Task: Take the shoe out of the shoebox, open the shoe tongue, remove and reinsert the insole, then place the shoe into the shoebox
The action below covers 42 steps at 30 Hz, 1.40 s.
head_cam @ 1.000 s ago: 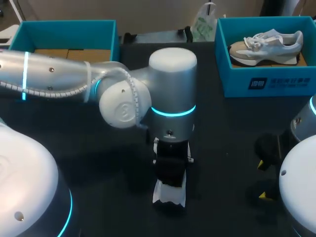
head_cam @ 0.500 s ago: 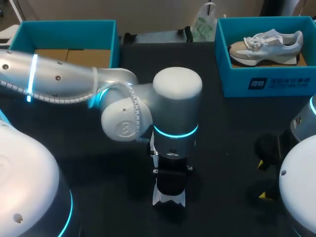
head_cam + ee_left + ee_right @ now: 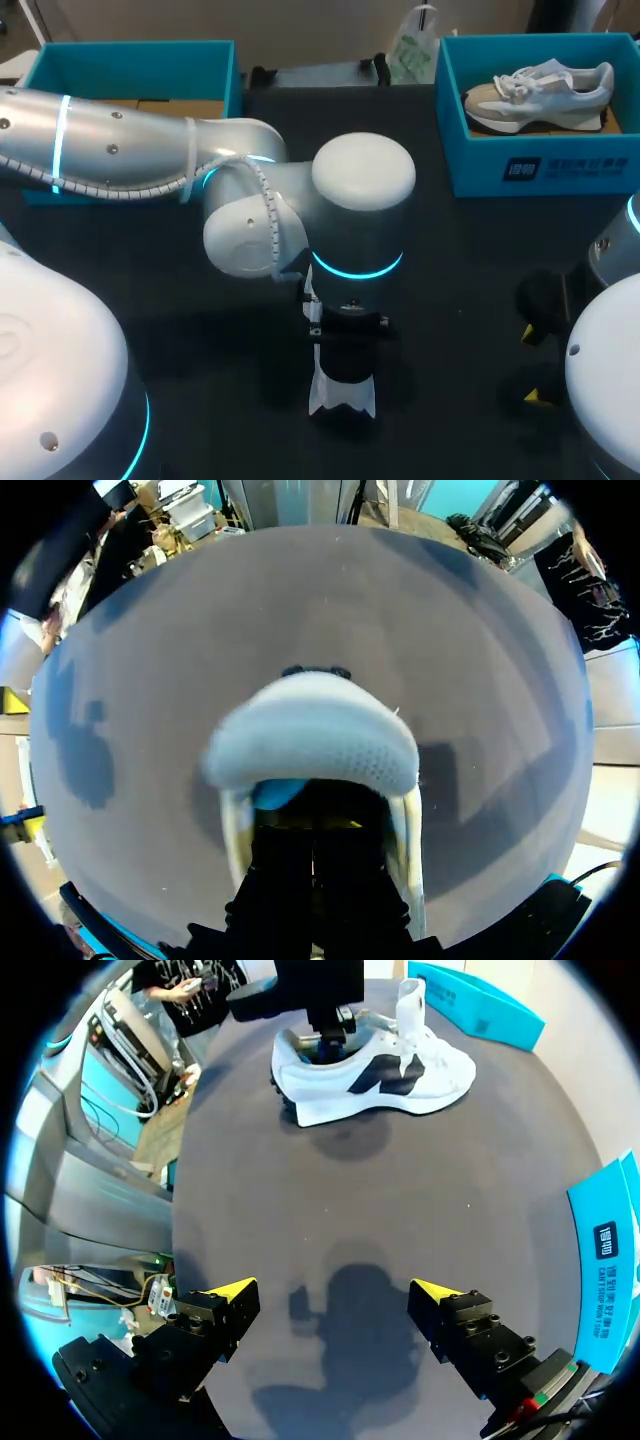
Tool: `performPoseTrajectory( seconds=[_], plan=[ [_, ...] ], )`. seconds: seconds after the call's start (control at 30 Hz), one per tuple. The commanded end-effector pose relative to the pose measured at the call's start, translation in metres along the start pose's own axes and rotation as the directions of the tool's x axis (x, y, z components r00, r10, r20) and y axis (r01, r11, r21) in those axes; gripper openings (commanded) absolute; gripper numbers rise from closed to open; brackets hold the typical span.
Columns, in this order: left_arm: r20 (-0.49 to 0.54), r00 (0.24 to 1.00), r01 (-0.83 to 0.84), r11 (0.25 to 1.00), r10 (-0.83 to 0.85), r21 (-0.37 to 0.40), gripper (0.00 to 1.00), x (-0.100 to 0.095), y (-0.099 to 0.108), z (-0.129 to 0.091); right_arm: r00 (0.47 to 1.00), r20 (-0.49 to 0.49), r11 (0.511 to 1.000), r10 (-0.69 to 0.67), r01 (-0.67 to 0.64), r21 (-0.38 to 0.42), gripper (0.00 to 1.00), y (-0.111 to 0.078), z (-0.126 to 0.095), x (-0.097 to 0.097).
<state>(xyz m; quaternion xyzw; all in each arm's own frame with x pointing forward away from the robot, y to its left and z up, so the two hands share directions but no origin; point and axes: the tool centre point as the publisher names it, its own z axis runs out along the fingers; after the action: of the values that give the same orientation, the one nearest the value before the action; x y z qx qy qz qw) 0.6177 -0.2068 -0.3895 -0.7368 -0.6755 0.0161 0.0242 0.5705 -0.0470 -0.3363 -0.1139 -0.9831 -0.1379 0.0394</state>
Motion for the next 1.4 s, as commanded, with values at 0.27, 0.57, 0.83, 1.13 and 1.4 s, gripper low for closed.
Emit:
performPoseTrajectory(
  seconds=[0.27,0.57,0.83,1.13,1.4],
  plan=[
    [0.081,0.997,-0.024,0.998,0.02,0.052,0.0,0.007,-0.016,-0.042,1.0,0.003,1.0,-0.001,0.001,-0.002,1.0,-0.001,-0.001,0.002],
    [0.103,0.993,0.039,0.99,-0.053,0.137,0.0,-0.001,-0.032,-0.027,1.0,0.003,1.0,-0.001,0.001,-0.002,1.0,-0.001,-0.001,0.002],
    [0.099,0.983,0.139,0.981,-0.154,0.137,0.0,-0.007,-0.039,-0.012,1.0,0.003,1.0,-0.001,0.001,-0.002,1.0,-0.001,-0.001,0.002],
    [0.075,0.979,0.179,0.972,-0.192,0.154,0.0,-0.013,-0.036,0.028,1.0,0.003,1.0,-0.001,0.001,-0.002,1.0,-0.001,-0.001,0.002],
    [0.017,0.984,0.174,0.978,-0.177,0.115,0.0,-0.001,-0.022,0.036,1.0,0.003,1.0,-0.001,0.001,-0.002,1.0,-0.001,-0.001,0.002]
  ],
)
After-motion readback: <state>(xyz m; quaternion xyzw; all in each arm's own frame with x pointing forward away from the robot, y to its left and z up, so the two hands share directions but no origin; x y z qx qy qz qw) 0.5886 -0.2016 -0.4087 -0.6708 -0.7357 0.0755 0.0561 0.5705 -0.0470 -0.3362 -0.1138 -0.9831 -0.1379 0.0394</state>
